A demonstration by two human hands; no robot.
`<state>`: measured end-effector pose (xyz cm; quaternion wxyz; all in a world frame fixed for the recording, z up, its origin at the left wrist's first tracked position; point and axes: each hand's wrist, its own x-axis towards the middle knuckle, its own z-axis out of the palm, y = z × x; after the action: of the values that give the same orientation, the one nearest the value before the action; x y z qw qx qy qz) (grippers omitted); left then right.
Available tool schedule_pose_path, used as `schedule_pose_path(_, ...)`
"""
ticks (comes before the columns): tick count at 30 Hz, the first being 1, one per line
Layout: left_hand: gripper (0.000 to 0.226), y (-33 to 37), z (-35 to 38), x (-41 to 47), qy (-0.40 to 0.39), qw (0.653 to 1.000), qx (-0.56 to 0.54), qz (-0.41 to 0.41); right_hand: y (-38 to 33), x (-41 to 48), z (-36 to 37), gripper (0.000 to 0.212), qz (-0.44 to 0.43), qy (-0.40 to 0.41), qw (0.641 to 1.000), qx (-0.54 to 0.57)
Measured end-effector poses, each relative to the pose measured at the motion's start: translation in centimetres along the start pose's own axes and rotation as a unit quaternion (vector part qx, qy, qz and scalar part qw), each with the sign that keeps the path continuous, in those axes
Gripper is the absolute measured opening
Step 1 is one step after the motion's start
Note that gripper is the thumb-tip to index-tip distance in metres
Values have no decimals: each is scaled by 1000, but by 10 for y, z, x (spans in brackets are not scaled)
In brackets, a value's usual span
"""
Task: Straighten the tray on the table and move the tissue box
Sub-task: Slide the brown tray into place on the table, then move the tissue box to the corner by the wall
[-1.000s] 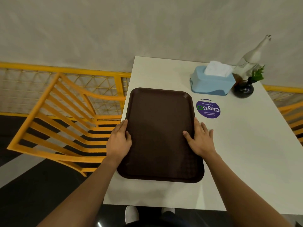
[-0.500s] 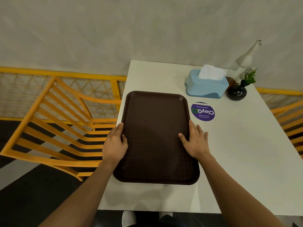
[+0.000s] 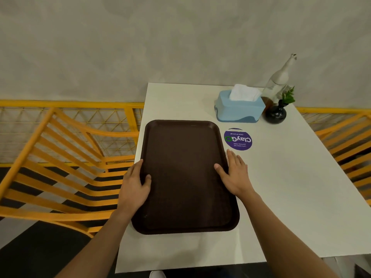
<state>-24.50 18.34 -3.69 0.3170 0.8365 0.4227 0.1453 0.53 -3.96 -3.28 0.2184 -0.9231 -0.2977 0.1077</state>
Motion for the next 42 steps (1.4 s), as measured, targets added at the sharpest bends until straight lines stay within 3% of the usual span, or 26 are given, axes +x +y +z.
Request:
schedule_pose_path(3,65,10,-2,0,7,1000,6,16,7,-7,-16,70,1,80,993,87)
schedule_pose_path(6,61,35,1,8,47,997,21,59,20,-9,-32,54,0,142,984,106)
schedule_pose_path(17,53,198,86,76,16,985,-73,153,83,87,-110,44,-19,162,970,179)
schedule_pose_path(27,63,297,164,146,51,981,-129,134,124,210,-127,44,-60,168,963,201)
schedule_pose_path(33,87,307,186,181,55,986,-137,77,134,244,-109,56,-61,164,958,226)
schedule_pose_path(42,119,296,200,215,-16,991,-135,-10,140,245,-94,69,-43,92,946,307)
